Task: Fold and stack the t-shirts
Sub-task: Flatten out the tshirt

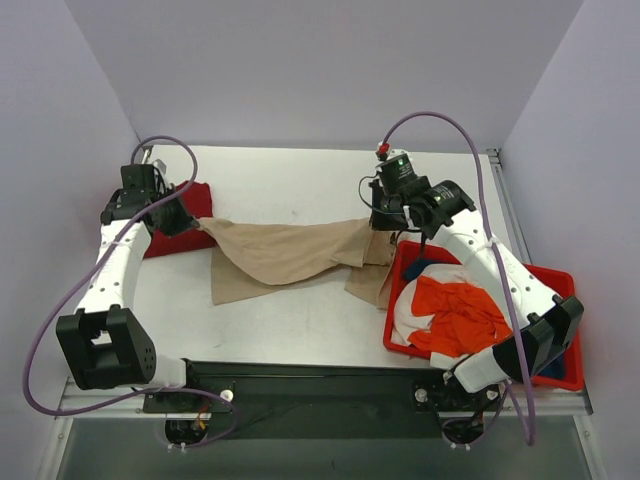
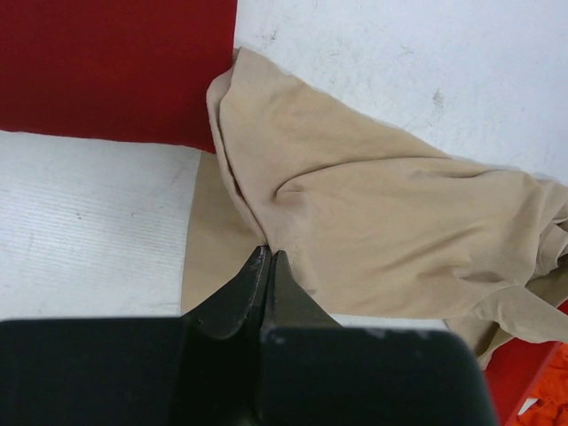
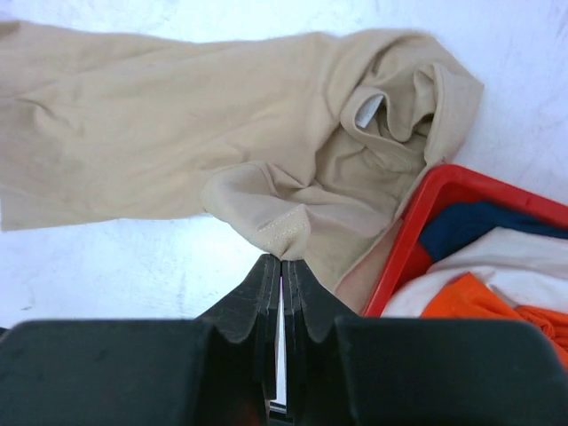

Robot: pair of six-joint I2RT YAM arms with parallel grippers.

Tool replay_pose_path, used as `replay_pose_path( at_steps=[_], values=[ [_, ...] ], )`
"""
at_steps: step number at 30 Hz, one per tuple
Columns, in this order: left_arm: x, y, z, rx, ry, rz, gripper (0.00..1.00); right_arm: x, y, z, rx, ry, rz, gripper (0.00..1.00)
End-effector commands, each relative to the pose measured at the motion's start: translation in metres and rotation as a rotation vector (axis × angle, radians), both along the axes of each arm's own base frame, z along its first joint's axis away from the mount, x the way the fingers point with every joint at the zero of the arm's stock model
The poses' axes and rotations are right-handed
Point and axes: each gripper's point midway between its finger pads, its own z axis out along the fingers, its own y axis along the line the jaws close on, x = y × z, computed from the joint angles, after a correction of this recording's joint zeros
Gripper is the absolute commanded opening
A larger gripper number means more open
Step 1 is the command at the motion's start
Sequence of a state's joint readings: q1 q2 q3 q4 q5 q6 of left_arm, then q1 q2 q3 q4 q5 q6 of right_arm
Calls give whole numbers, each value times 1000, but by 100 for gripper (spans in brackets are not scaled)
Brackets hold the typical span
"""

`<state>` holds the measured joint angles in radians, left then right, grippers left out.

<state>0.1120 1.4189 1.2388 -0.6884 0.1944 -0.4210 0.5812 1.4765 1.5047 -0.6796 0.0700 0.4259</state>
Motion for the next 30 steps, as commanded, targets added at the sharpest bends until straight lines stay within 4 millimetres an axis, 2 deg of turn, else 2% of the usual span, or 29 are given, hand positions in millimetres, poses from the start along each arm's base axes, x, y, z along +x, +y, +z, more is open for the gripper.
replay_pose_path(
  at_steps=[1,7,9,11,12,13,14,15,16,17,18,19,20,21,23,24,25,26,27,30],
  values=[
    [9,3,39,-1,-120,28,0,-9,-3,16,-8,3,34,0],
    [-2,17,46,-2,-132,65,0,-25,-14,38,34,-49,8,0],
    [-2,18,61,-4,-161,71,0,-24,-19,47,37,-79,-7,0],
    [-1,16,75,-14,-187,75,0,-22,-22,66,52,-131,-19,0],
    [3,16,93,-28,-226,88,0,-18,-26,75,42,-161,-38,0],
    [6,15,103,-39,-248,89,0,-15,-27,80,27,-181,-34,0],
    [10,15,113,-48,-268,95,0,-9,-28,98,30,-227,-38,0],
    [15,12,138,-71,-325,94,0,-6,-30,107,24,-252,-40,0],
    [18,10,154,-77,-357,91,0,2,-32,111,-13,-273,-36,0],
    [21,11,166,-80,-382,94,0,6,-31,137,7,-331,-37,0],
    [23,11,179,-87,-404,102,0,9,-32,147,3,-359,-37,0],
    [22,10,210,-84,-472,96,0,14,-33,159,-5,-390,-48,0],
    [21,10,224,-86,-499,101,0,16,-36,187,12,-456,-53,0],
    [18,9,241,-91,-537,108,0,18,-38,201,18,-492,-61,0],
    [6,8,279,-94,-626,116,0,20,-43,225,18,-553,-80,0],
    [2,8,292,-100,-657,128,0,17,-46,250,48,-611,-90,0],
    [-4,8,304,-103,-688,135,0,16,-48,260,56,-637,-94,0],
    [-18,7,328,-100,-753,143,0,15,-50,272,68,-669,-102,0],
    [-26,11,342,-93,-795,172,0,7,-55,289,85,-714,-101,0],
    [-62,19,388,-60,-944,240,0,-3,-60,314,122,-802,-96,0]
  ],
)
